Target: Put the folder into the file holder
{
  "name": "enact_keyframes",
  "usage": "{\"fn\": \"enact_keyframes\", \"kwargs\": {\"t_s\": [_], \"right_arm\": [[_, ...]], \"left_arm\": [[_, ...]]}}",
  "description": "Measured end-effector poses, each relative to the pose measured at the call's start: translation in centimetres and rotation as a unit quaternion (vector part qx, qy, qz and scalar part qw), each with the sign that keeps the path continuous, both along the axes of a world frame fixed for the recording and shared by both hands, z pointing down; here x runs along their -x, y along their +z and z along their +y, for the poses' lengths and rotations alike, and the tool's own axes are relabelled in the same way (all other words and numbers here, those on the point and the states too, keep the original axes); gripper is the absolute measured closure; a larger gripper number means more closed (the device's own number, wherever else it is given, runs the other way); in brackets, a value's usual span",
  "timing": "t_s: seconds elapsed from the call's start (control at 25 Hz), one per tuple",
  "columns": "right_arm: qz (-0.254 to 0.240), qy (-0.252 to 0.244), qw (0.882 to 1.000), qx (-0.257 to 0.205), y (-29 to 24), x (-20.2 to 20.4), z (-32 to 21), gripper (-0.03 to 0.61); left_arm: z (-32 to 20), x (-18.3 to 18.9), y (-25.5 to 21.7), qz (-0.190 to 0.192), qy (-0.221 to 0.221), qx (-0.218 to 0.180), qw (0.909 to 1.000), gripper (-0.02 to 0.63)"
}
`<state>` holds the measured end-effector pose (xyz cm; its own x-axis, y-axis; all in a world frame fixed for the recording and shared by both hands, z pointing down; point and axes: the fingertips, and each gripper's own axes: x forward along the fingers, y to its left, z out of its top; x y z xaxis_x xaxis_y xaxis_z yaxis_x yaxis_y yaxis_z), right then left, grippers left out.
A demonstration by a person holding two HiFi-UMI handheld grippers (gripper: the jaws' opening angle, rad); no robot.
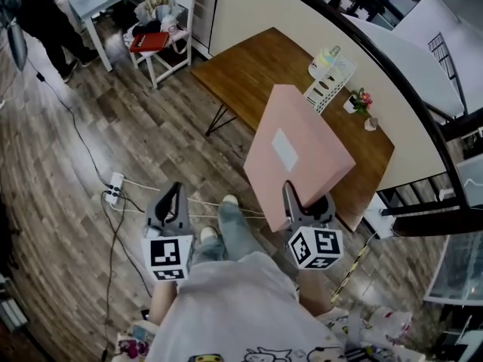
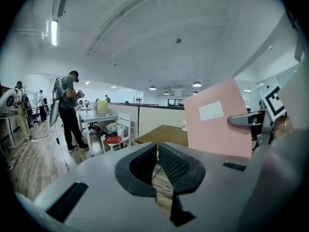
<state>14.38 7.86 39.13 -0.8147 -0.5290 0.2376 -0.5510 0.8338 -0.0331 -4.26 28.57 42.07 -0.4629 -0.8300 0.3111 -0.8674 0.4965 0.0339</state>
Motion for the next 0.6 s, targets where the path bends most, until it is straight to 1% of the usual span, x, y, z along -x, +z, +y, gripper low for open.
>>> {"fn": "enact_keyframes", "kwargs": {"t_s": [0.12,0.36,0.48,0.6], "right_arm": [[0.005,0.007,1.0,-0.004,-0.2,-0.1,-0.9,0.295],[-0.002,0.026,1.0,0.006,0.8,0.7,-3.5,0.295],[-0.004,0.033,0.999,0.014,1.7,1.8,-5.2,0.295],[-0.005,0.041,0.999,0.022,2.2,3.5,-7.4,0.295]], "left_arm": [[-0.4,0.6,0.0,0.003,-0.003,-0.005,1.0,0.6],[-2.2,2.7,0.4,-0.007,-0.002,0.003,1.0,0.6],[-4.4,4.2,0.9,-0.007,0.004,0.007,0.9999,0.6],[-7.8,6.0,0.9,-0.01,0.024,0.011,0.9996,0.6]]}}
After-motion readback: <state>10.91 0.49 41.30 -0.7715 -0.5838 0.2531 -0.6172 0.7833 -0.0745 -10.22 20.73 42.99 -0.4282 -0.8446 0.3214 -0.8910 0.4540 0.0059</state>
